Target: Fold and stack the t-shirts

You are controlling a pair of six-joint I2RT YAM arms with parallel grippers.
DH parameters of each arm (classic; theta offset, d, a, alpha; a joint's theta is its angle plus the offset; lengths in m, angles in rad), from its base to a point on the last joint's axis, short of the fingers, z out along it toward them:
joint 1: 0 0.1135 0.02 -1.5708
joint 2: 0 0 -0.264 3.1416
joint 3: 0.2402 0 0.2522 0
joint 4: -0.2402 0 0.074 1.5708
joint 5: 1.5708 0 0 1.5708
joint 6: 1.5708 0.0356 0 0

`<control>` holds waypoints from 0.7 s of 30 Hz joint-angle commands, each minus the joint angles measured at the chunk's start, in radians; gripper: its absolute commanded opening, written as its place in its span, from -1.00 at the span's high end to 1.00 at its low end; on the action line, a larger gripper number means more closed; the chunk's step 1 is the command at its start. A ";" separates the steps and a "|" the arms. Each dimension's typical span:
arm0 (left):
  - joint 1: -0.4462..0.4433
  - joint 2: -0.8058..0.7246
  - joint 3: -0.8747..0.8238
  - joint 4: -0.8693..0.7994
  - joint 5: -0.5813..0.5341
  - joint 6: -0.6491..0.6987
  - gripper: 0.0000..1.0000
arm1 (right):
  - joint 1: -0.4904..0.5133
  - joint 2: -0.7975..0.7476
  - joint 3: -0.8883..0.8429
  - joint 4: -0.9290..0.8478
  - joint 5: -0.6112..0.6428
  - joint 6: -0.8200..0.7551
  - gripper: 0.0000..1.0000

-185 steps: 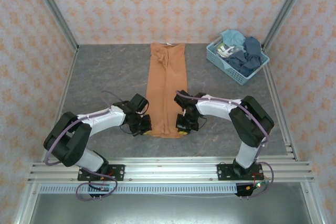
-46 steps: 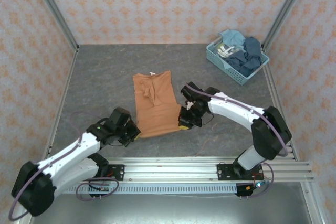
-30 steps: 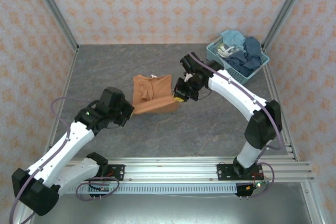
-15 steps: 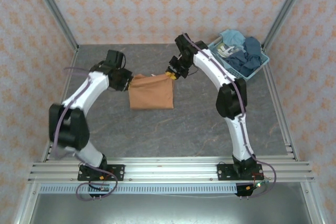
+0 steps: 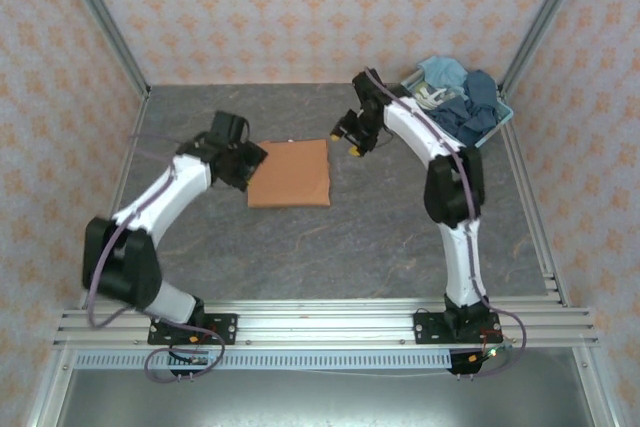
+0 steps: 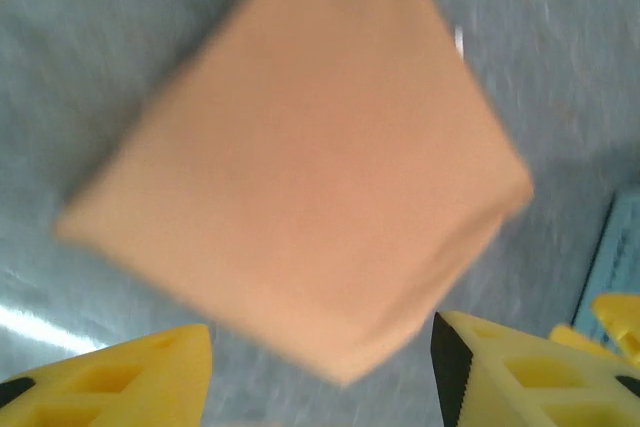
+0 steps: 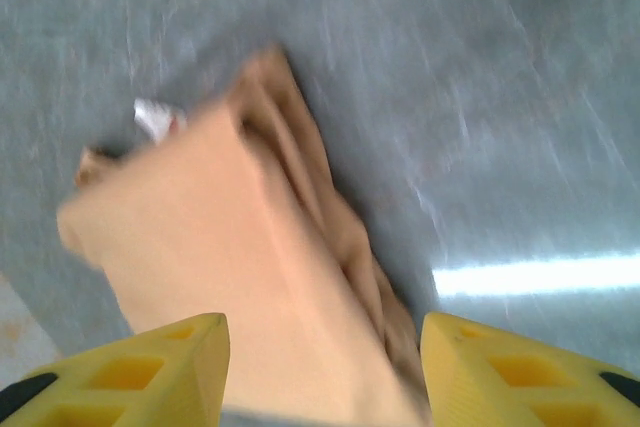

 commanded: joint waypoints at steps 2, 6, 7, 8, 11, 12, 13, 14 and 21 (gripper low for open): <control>-0.168 -0.060 -0.234 0.245 -0.120 -0.329 -0.20 | 0.032 -0.363 -0.455 0.439 -0.052 0.075 -0.13; -0.220 -0.024 -0.318 0.443 -0.221 -0.471 -0.24 | 0.058 -0.584 -0.766 0.766 -0.093 0.177 -0.24; -0.221 0.002 -0.315 0.457 -0.229 -0.481 -0.24 | 0.062 -0.616 -0.810 0.799 -0.100 0.199 -0.25; -0.223 0.030 -0.314 0.480 -0.232 -0.491 -0.24 | 0.063 -0.641 -0.845 0.815 -0.103 0.219 -0.25; -0.229 0.109 -0.326 0.566 -0.230 -0.540 -0.24 | 0.062 -0.696 -0.903 0.811 -0.101 0.232 -0.25; -0.234 0.129 -0.329 0.587 -0.236 -0.551 -0.25 | 0.062 -0.710 -0.910 0.801 -0.096 0.229 -0.25; -0.236 0.150 -0.330 0.602 -0.246 -0.563 -0.24 | 0.062 -0.723 -0.915 0.788 -0.094 0.223 -0.25; -0.239 0.172 -0.332 0.631 -0.257 -0.569 -0.23 | 0.060 -0.736 -0.917 0.780 -0.095 0.220 -0.25; -0.227 0.314 -0.291 0.734 -0.305 -0.585 0.68 | 0.048 -0.774 -0.933 0.736 -0.094 0.207 -0.24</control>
